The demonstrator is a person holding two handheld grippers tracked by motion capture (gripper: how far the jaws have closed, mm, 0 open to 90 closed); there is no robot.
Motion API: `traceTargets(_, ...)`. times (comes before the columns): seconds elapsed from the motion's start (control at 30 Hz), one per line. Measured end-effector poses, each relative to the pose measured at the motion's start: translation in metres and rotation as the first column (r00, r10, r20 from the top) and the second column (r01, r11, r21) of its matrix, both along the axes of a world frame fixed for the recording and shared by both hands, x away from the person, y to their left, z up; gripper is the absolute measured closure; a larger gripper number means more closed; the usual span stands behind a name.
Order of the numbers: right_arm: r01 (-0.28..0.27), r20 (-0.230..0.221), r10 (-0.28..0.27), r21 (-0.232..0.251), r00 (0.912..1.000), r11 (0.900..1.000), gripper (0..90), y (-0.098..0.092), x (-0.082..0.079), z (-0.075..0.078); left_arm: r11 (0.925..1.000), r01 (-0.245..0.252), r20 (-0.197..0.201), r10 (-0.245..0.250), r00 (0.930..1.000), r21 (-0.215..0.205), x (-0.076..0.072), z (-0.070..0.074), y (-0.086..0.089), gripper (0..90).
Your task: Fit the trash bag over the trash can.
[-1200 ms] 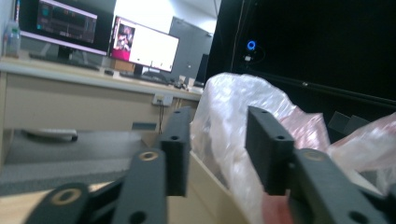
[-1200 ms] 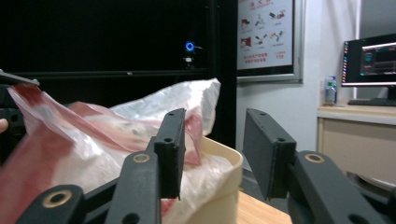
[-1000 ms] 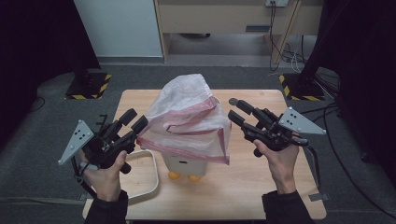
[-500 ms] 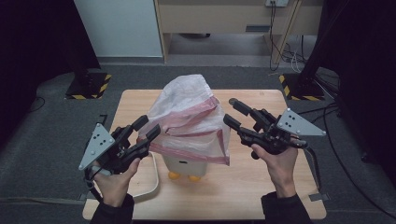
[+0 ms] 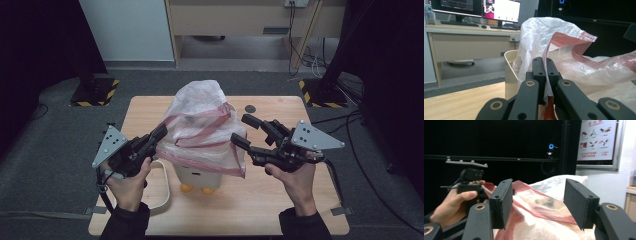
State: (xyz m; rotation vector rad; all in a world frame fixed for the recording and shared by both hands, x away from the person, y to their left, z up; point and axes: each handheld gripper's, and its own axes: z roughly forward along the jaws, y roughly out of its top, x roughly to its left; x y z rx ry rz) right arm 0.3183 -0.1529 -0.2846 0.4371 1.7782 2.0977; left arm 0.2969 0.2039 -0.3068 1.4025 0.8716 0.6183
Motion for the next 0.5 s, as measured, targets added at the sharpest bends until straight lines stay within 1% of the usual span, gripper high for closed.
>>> traceTargets(0.07,-0.002,0.002,0.002,-0.004,1.0000,1.000,39.0,0.001,-0.001,-0.001,1.0000,-0.002,-0.007,0.002,1.0000,0.000,0.001,0.000,0.000,90.0)
traceTargets(0.17,-0.023,0.003,0.023,-0.001,0.9997,1.000,38.3,0.002,-0.003,-0.002,1.0000,-0.001,-0.011,0.001,0.9999,-0.004,0.002,-0.001,0.000,90.0)
traceTargets(0.27,-0.034,0.002,0.034,-0.012,0.9994,0.999,38.6,0.004,-0.005,-0.004,0.9999,0.000,-0.013,0.000,0.9999,-0.013,0.002,-0.002,0.000,90.0)
traceTargets(0.3,-0.035,0.001,0.035,-0.023,0.9994,0.999,40.2,0.006,-0.005,-0.005,0.9999,0.002,-0.013,-0.002,0.9999,-0.015,0.002,-0.002,0.000,90.0)
traceTargets(0.37,-0.037,-0.005,0.036,-0.052,0.9993,0.998,47.0,0.009,-0.004,-0.008,0.9998,0.005,-0.011,-0.005,0.9999,-0.020,0.002,-0.002,0.000,90.0)
traceTargets(0.4,-0.038,-0.005,0.038,-0.070,0.9993,0.997,53.2,0.010,-0.003,-0.010,0.9998,0.005,-0.010,-0.005,0.9999,-0.021,0.002,-0.002,0.000,90.0)
traceTargets(0.43,-0.035,-0.006,0.035,-0.084,0.9994,0.996,62.1,0.011,-0.002,-0.011,0.9997,0.003,-0.010,-0.003,0.9999,-0.023,0.002,-0.002,0.001,90.0)
traceTargets(0.5,-0.026,-0.002,0.026,-0.101,0.9997,0.995,76.6,0.012,0.000,-0.013,0.9995,-0.002,-0.011,0.001,0.9999,-0.033,0.003,-0.002,0.003,90.0)
